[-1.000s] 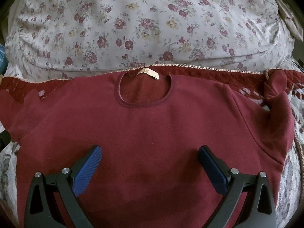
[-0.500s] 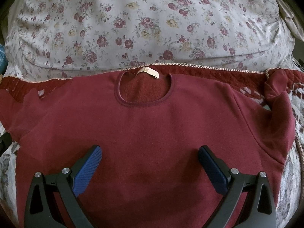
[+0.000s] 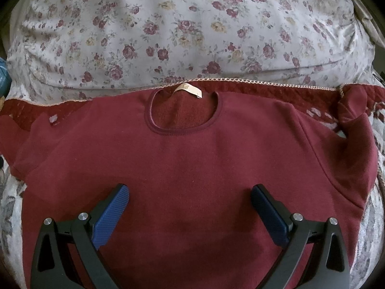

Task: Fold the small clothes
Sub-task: 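Grasp the sweatshirt sleeve with the left gripper and fold it across the body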

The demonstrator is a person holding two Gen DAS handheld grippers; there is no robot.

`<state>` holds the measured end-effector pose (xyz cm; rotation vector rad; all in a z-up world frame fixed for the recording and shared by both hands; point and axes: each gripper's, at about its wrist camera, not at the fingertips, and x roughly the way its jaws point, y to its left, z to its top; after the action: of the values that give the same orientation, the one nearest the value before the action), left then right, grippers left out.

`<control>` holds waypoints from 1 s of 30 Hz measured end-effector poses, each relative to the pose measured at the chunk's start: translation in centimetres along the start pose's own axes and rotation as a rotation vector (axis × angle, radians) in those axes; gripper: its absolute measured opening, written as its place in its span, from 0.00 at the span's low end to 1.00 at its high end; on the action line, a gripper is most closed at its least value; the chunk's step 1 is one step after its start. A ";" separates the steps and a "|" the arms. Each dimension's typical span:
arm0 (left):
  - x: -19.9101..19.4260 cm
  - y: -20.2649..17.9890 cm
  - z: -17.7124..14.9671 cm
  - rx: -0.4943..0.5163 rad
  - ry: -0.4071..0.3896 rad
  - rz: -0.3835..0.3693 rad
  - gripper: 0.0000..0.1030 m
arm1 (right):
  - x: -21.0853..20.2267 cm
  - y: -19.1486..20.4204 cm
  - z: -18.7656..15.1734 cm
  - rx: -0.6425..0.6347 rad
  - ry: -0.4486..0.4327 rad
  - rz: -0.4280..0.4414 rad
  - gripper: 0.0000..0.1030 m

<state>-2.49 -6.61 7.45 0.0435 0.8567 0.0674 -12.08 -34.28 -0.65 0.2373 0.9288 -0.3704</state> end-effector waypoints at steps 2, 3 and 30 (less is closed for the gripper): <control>1.5 2.0 1.7 -0.037 -0.001 0.074 1.00 | 0.0 0.0 0.0 0.000 0.001 0.000 1.00; 2.7 3.2 2.9 -0.059 0.005 0.121 1.00 | 0.0 0.0 -0.1 -0.001 0.001 0.000 1.00; 2.5 2.6 7.4 -0.058 -0.038 -0.057 0.07 | 0.0 -0.1 0.1 0.005 0.002 0.021 1.00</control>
<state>4.62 -3.89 10.53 -0.0336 0.8173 0.0379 -12.04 -34.38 -0.65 0.2516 0.9268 -0.3536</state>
